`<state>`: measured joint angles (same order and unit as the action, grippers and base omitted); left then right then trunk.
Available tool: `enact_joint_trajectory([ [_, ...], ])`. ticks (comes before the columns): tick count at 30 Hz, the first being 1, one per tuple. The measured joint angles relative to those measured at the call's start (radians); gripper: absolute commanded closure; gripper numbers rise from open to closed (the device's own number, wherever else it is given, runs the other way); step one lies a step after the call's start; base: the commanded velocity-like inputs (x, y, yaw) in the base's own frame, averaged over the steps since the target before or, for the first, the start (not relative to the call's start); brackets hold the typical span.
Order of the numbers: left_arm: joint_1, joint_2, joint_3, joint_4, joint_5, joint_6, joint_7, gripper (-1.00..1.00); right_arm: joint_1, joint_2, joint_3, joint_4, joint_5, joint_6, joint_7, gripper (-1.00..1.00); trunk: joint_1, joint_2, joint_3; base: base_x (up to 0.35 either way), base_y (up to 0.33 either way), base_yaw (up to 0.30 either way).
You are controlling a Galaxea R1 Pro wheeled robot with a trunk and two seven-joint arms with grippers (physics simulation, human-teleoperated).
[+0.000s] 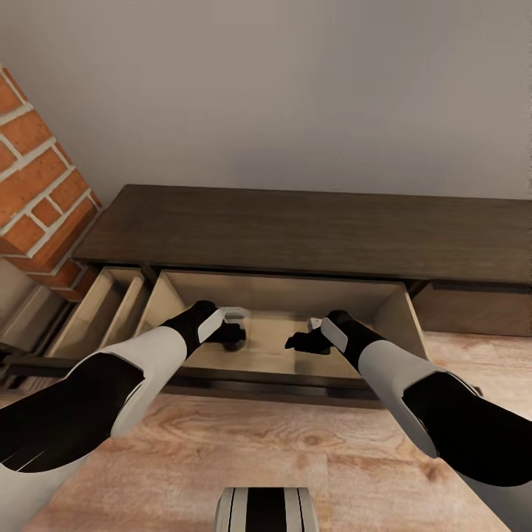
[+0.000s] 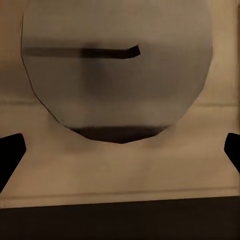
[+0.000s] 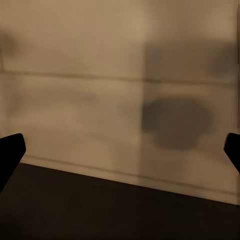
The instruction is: Place each of the two pumpkins and all three candles from the living room inside a cabinet in the living room (use any cabinet), then make sure every cabinet is closed, and position the cauldron so it is next to a table in the living room.
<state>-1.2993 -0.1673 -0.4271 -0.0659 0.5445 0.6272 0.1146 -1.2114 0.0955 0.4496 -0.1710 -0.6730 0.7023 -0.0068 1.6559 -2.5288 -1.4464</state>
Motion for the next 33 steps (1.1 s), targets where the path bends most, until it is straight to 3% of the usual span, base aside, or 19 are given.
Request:
enact_joint_trajectory([
  [33,0.0,0.0,0.0,0.042,0.0,0.006,0.002,-1.0,0.023,0.0,0.0,0.018,-0.001,0.001,-0.002,-1.0,-0.015,0.008,0.128,0.0,0.0,0.0],
])
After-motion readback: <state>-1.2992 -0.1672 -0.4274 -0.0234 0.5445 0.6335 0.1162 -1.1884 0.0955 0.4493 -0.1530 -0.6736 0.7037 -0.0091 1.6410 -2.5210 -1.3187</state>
